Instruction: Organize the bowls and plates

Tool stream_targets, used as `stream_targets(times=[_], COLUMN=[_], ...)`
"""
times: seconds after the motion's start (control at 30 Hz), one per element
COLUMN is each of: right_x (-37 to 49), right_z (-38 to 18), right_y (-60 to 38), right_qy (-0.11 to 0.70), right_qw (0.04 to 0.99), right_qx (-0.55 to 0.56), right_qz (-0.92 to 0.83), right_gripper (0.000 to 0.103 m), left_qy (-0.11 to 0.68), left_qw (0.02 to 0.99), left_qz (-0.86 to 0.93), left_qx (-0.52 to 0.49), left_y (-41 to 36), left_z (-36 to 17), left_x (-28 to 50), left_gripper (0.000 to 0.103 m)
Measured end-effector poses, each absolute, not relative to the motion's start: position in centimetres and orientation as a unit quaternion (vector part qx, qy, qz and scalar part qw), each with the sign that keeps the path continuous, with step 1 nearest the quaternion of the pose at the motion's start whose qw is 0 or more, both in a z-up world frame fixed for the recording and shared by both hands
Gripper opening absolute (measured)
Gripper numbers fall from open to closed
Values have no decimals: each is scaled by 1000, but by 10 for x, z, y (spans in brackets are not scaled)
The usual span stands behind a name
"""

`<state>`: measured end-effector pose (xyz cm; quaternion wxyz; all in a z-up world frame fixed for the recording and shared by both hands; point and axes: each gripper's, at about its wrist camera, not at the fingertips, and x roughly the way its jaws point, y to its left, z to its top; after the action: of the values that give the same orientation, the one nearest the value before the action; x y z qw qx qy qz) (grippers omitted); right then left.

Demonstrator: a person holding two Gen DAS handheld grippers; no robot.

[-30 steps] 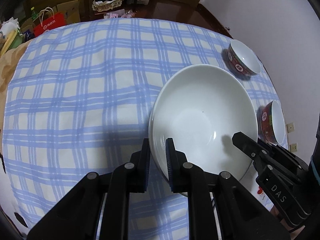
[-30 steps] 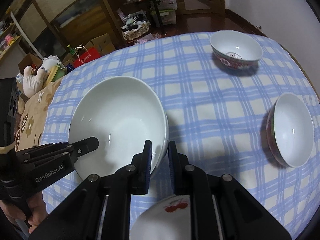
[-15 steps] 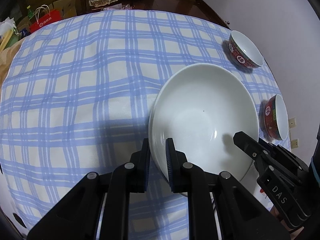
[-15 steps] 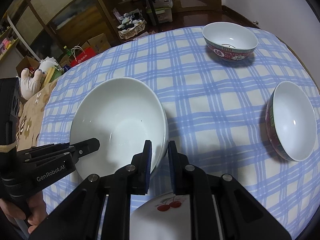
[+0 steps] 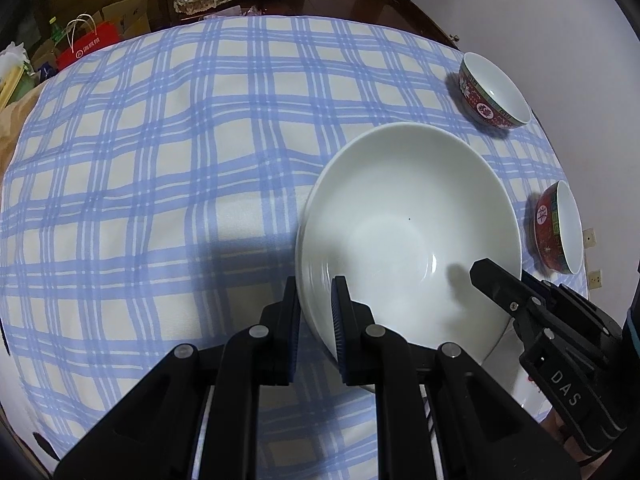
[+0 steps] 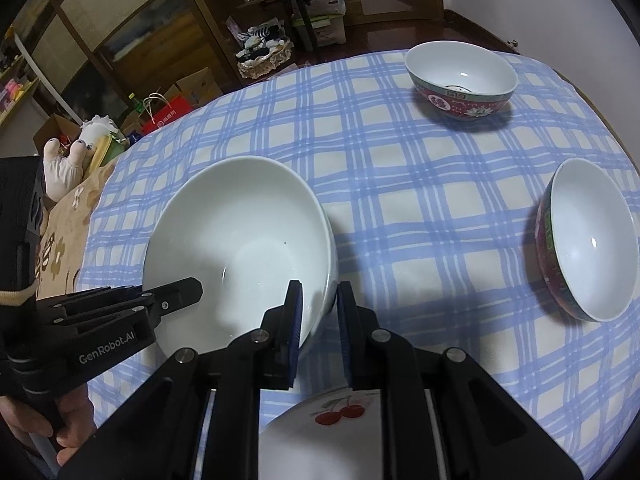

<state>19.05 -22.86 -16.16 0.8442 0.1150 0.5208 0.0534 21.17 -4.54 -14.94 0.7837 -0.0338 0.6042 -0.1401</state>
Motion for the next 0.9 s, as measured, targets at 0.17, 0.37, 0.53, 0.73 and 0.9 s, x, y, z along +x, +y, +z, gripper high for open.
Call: stream_targets(times=[0.17,0.37,0.53,0.73,0.9], right_x=[191,191,190,188,179], right_z=[-160,-160,-155,-140,-122], right_y=[-226,-225,-225,-234,-248], right_qy=[521,520,509,497,484], right_qw=[844,844,853,858,866], right_qx=[114,115,106,119,120], right_qz=[58,60,51,47,35], right_gripper=[21,21,21,21,34], left_qy=[601,597,592,581,562], left_qw=[787,791,796,805,818], left_qz=[-137,-133,-124,-116,-123], left_qx=[-25,-22,-18,-20,-17], left_y=[-45,-43,-40,-35,-38], left_z=[-148,-146,-142,-133,-116], left_x=[212,212,212,209,205], left_gripper=[15,16,18,20,32])
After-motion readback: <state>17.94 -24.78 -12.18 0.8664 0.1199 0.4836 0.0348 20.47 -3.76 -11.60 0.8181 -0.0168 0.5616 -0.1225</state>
